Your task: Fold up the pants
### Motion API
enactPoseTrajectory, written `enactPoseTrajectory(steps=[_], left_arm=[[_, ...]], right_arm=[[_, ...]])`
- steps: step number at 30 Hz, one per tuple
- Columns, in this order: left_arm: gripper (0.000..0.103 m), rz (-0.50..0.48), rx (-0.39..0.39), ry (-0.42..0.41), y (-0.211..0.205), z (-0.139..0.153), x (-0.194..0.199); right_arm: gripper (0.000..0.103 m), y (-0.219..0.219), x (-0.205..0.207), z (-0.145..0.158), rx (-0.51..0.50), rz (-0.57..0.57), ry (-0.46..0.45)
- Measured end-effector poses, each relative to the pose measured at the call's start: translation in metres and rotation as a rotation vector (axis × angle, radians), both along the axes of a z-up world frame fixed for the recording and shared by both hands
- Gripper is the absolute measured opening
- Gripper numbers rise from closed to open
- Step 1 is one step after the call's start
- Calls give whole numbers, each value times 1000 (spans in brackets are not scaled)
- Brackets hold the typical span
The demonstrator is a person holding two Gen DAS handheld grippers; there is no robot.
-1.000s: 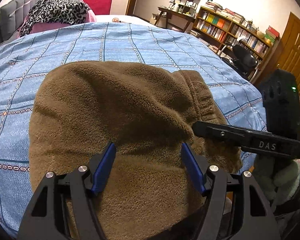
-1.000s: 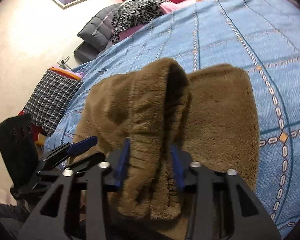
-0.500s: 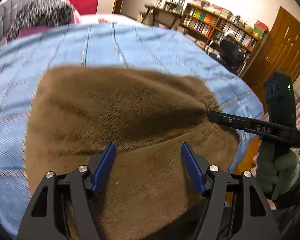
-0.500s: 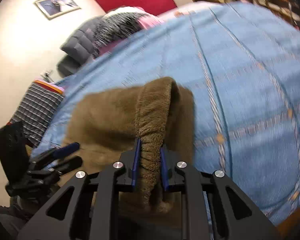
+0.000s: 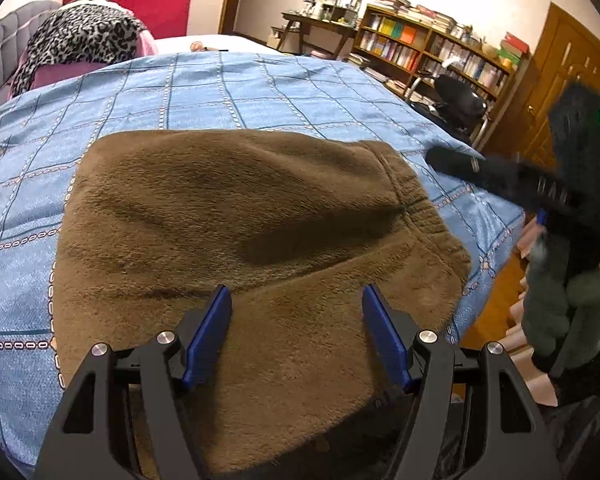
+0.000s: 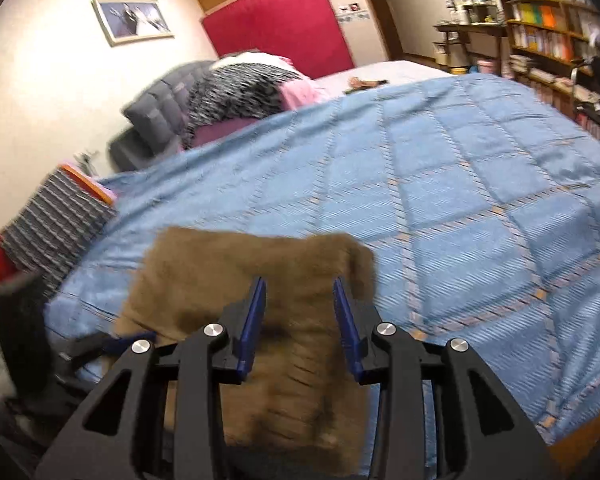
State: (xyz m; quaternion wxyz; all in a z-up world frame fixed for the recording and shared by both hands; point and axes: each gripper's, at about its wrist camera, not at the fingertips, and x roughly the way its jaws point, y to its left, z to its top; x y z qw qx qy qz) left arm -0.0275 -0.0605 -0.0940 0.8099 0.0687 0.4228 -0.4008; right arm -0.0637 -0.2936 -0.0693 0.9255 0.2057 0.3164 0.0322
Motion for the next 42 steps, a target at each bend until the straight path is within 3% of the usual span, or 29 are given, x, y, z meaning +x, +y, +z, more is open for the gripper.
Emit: enactPoseTrajectory(steps=[4,10,14,20,26,32,42], left_arm=[[68,-3,6,16,-3,-7,1],[70,-18,2,17,-6,-11,2],[70,-34,8,12,-11,-16,2],[74,-49,19,-2,-17,-20,1],[74,-7,1,3,-14,-8,3],[74,63,45,-55,-15,2,10],[74,46,86,-61,-21,-6,12]], right_arm=[[36,20,28,-4,-26,53,12],[36,8,57,-47,-79,-19,126],[34,-7,58,-65,-34,-28,130],[34,-5,61,-78,-82,-12,116],[34,-6,61,-78,-74,-12,114],[34,-6,61,-77,-77,-15,113],[37,7,35,-51,-138,-21,75]])
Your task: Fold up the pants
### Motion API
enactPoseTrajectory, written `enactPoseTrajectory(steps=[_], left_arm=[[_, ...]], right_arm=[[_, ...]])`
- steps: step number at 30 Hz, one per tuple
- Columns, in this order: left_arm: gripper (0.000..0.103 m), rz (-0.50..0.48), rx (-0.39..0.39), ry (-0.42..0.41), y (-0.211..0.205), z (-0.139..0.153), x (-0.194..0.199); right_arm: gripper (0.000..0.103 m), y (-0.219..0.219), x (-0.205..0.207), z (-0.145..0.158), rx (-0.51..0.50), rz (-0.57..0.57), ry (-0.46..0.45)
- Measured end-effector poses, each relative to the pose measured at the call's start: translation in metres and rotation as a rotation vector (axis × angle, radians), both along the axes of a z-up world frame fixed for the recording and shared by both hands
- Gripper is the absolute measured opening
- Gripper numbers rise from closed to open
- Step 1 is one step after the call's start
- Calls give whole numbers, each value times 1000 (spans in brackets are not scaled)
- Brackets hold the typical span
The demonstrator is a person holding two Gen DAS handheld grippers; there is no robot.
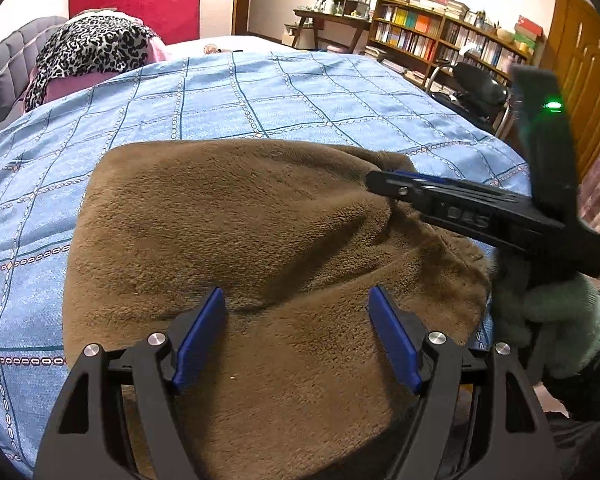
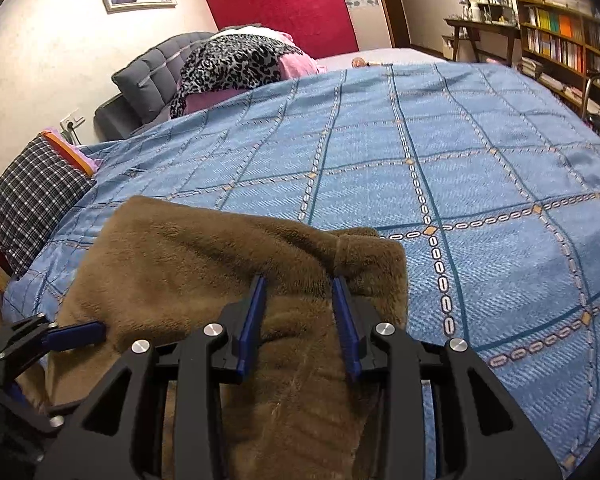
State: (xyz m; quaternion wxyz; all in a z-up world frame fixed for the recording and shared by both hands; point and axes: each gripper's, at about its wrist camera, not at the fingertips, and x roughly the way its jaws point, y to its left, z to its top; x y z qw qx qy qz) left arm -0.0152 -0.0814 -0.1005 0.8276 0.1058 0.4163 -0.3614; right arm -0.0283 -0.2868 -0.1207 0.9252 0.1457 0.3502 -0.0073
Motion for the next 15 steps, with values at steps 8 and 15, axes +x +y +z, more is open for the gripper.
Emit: enactPoseTrajectory(steps=[8,15], left_arm=[[74,-3,3,1,-2,-2,1],[74,-7,13,-2,-4,-4,-1]], right_arm=[[37,19,-55,15,-76,85,-29],[37,35,-75,-4,-185,131,38]])
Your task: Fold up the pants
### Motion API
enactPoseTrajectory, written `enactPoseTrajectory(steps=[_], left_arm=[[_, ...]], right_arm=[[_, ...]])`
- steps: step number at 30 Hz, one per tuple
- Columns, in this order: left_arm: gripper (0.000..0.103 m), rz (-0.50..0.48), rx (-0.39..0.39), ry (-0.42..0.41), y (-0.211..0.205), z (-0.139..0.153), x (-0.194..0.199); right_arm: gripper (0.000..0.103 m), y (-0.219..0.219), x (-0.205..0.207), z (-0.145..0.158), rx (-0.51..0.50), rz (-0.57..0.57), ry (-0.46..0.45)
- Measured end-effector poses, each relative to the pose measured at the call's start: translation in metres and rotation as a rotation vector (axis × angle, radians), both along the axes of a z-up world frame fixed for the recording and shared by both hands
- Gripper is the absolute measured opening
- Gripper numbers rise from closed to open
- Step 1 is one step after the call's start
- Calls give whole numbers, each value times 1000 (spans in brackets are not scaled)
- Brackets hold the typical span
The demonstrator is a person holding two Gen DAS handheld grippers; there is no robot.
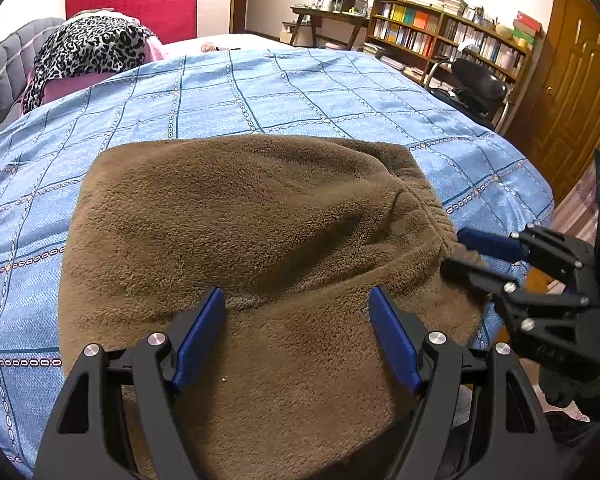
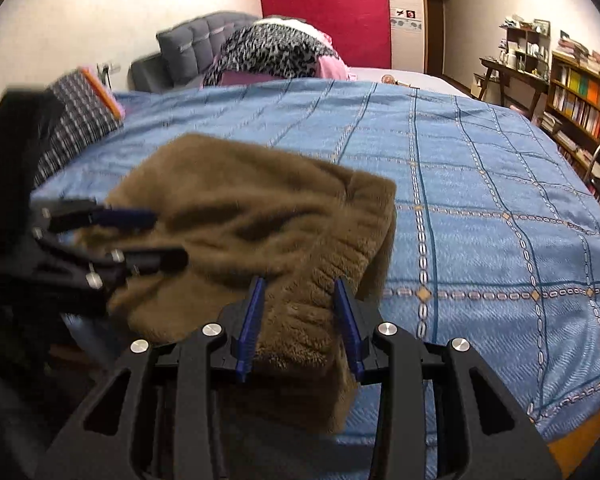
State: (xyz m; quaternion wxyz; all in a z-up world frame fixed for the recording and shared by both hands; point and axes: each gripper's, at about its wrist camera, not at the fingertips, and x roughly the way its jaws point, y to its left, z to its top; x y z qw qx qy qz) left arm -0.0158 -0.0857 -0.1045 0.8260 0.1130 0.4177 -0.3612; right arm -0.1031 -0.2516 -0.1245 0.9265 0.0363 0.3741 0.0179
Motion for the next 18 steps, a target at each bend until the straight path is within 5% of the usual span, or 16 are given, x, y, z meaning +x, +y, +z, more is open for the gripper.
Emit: enactPoseTrajectory(steps=[7,18], left_arm=[[74,15,-7,-1,5,3,2],[74,123,-59,-50,34,38,55]], right_arm=[[54,-16,1,-30,49,-39,30],[54,-21,-4,-31,69,-64,35]])
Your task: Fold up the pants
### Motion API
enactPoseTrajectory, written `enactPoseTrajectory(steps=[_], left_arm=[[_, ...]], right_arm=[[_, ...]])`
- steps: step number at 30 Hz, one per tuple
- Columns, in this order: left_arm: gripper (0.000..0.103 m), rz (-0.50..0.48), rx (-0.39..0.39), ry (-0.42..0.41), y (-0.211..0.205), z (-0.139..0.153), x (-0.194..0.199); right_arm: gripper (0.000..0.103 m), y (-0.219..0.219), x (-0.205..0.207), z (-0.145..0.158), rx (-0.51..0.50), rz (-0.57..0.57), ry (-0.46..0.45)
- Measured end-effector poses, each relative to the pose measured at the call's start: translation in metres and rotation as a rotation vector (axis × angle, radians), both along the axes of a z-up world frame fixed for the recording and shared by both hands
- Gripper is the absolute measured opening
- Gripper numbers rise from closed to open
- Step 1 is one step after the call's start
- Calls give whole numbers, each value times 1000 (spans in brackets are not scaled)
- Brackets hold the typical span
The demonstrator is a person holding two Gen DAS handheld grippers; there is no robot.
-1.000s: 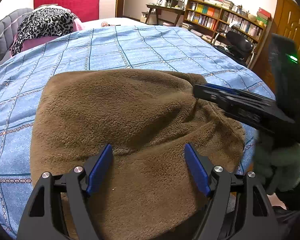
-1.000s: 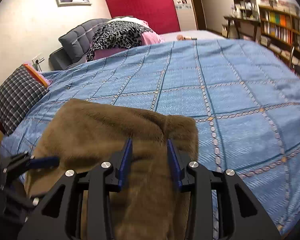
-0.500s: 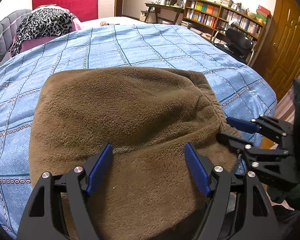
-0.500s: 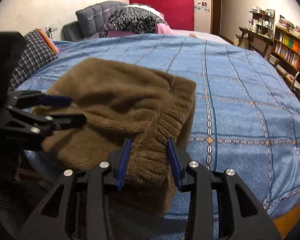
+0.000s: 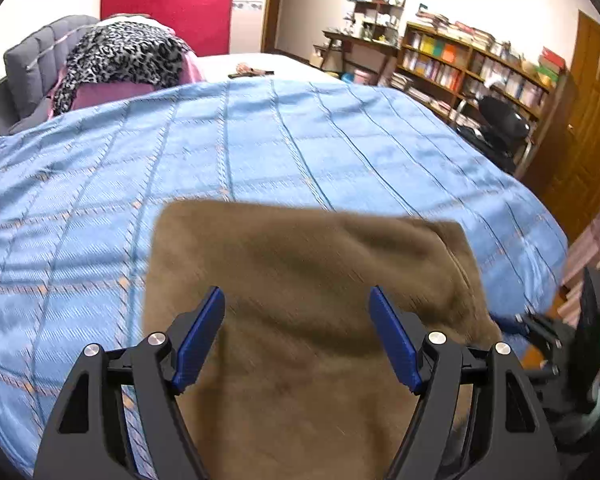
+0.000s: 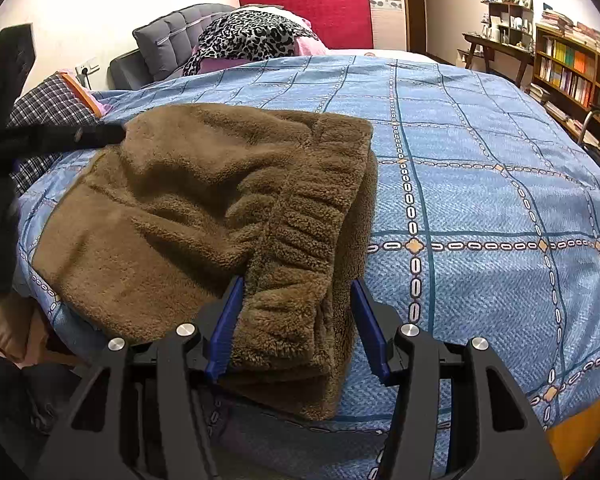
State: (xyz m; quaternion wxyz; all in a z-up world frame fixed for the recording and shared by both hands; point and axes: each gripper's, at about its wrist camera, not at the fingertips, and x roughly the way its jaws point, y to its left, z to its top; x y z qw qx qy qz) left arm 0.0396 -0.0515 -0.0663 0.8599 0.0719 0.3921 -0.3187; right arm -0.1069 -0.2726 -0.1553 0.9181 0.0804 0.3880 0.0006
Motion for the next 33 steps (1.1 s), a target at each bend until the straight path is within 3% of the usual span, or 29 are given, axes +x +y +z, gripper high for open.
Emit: enactPoseTrajectory(steps=[8,16,19,26,29,31,33], left_arm=[[74,42,28,124,-8,-11,77],[74,60,110,250,-29,-57,120],[75,74,106,277,-29,-69,127],[76,92,-19,244,4,-36,107],[79,99,-63,221,19,-16,95],[85,107,-80,200,32,-5,85],[85,112,-82,203,40,0,79]], right_arm=[[54,-1,1,1,6,-1,1],[54,-2,2,0,21,6,0],[56,-3,3,-1,29,3,1],[56,-14,1,18,112,0,-22],[64,-22,0,35,162,-18,-60],[76,-32,4,42,221,-36,-77],[77,-39,8,43,264,-48,-79]])
